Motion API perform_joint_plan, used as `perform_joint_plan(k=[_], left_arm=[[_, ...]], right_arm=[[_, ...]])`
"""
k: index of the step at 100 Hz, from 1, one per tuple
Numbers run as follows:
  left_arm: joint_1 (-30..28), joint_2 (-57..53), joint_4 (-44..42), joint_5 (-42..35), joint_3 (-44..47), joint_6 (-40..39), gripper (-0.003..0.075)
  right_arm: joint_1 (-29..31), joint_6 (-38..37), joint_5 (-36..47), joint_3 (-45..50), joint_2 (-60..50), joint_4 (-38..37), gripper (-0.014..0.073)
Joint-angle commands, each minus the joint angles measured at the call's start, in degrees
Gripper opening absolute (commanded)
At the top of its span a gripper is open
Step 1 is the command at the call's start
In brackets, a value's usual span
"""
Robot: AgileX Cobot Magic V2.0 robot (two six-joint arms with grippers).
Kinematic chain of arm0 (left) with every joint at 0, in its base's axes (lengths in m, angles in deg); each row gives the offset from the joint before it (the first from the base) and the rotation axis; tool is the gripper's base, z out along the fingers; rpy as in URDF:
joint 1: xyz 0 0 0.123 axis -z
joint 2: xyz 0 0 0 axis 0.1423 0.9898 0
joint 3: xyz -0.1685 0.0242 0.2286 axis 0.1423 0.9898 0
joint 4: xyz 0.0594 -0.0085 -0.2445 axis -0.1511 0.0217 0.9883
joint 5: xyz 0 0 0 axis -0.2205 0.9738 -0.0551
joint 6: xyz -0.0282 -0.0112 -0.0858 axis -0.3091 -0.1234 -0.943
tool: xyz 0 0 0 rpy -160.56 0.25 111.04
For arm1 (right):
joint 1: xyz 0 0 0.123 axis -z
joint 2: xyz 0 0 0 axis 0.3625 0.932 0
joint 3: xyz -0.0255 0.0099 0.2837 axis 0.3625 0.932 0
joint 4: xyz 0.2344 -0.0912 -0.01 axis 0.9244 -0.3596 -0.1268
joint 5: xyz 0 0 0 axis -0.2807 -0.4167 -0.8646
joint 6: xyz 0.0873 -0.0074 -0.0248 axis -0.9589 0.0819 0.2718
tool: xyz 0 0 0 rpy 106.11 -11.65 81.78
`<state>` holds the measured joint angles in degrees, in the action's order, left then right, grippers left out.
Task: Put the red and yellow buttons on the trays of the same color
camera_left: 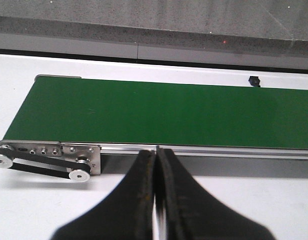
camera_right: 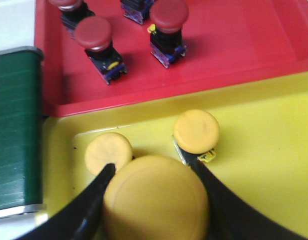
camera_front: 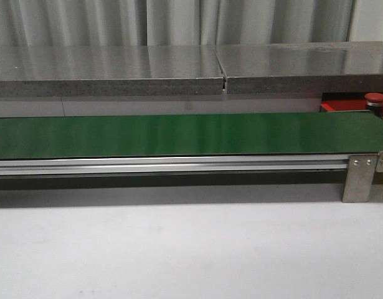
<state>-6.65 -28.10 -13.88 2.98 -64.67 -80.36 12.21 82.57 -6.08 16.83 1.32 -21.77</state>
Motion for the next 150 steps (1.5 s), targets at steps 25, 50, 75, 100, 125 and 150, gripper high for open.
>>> perform_joint_plan(k=[25, 50, 75, 100, 125, 150], left_arm=[[0.39, 0.44, 0.68, -4.17, -1.53, -0.1, -0.0019], [0.39, 0.44, 0.68, -4.17, -1.53, -0.1, -0.0019], [0.39, 0.44, 0.68, -4.17, -1.53, -0.1, -0.0019], [0.39, 0.44, 0.68, -4.17, -1.53, -0.1, -0.0019], [0.39, 0.44, 0.68, -4.17, -1.53, -0.1, -0.0019], [0.39, 0.44, 0.68, -4.17, -1.53, -0.1, -0.0019]], right_arm=[[0.44, 0.0, 14.02, 4.67, 0.02, 3.15, 0.0015], [0.44, 0.0, 14.29, 4.67, 5.82, 3.15, 0.0015], [0.33, 0.0, 16.13, 4.67, 9.81, 3.23, 0.0015], [0.27, 0.0, 17.22, 4.61, 11.87, 3.36, 0.0015], [0.27, 0.0, 17.1, 4.61, 11.86, 4.28, 0.0072], [0.27, 0.0, 16.31, 4.61, 11.86, 5.44, 0.0372]])
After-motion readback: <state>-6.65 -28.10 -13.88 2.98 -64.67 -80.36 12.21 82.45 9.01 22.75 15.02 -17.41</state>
